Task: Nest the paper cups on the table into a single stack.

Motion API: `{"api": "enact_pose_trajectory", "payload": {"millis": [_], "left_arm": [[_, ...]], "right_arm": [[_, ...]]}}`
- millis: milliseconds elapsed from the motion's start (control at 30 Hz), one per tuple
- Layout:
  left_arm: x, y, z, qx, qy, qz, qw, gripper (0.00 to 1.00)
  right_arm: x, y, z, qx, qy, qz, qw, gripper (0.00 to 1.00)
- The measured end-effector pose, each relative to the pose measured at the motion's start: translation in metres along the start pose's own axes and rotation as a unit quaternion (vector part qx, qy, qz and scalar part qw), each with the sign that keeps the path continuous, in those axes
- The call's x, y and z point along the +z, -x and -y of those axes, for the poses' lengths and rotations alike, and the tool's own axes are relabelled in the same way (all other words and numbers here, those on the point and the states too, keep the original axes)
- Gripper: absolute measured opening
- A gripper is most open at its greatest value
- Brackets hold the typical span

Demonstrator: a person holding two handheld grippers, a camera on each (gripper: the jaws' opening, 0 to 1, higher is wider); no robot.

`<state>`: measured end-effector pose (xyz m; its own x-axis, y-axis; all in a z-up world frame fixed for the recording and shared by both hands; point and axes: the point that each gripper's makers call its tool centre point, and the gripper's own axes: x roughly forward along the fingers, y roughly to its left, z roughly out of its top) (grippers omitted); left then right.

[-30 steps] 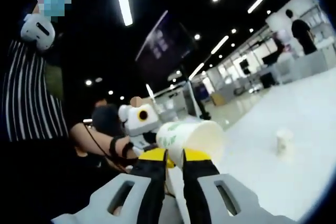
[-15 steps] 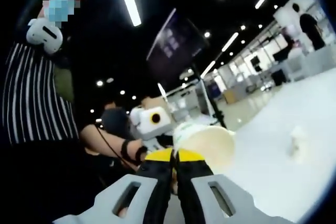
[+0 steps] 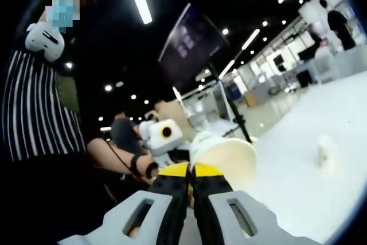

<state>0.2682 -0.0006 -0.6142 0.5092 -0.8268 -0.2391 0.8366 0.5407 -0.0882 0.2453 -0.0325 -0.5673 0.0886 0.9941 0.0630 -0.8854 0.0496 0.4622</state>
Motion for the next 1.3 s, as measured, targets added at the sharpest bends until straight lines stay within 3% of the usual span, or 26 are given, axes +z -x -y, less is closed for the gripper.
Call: {"api": "enact_pose_trajectory", "payload": {"millis": [567, 933, 1300], "left_arm": [[-0.010, 0.010, -0.015, 0.024, 0.003, -0.009, 0.9997, 0.56], [-0.025, 0.012, -0.027, 0.041, 0.029, -0.024, 0.9985, 0.77], [-0.027, 0.018, -0.041, 0.059, 0.023, -0.018, 0.9978, 0.93]], "right_arm": [[0.003, 0.003, 0.004, -0.012, -0.005, 0.005, 0.9999, 0.00], [0.008, 0.010, 0.015, -0.031, -0.006, -0.003, 0.9995, 0.00], [0.022, 0.013, 0.026, -0.040, 0.005, -0.008, 0.9991, 0.00]]}}
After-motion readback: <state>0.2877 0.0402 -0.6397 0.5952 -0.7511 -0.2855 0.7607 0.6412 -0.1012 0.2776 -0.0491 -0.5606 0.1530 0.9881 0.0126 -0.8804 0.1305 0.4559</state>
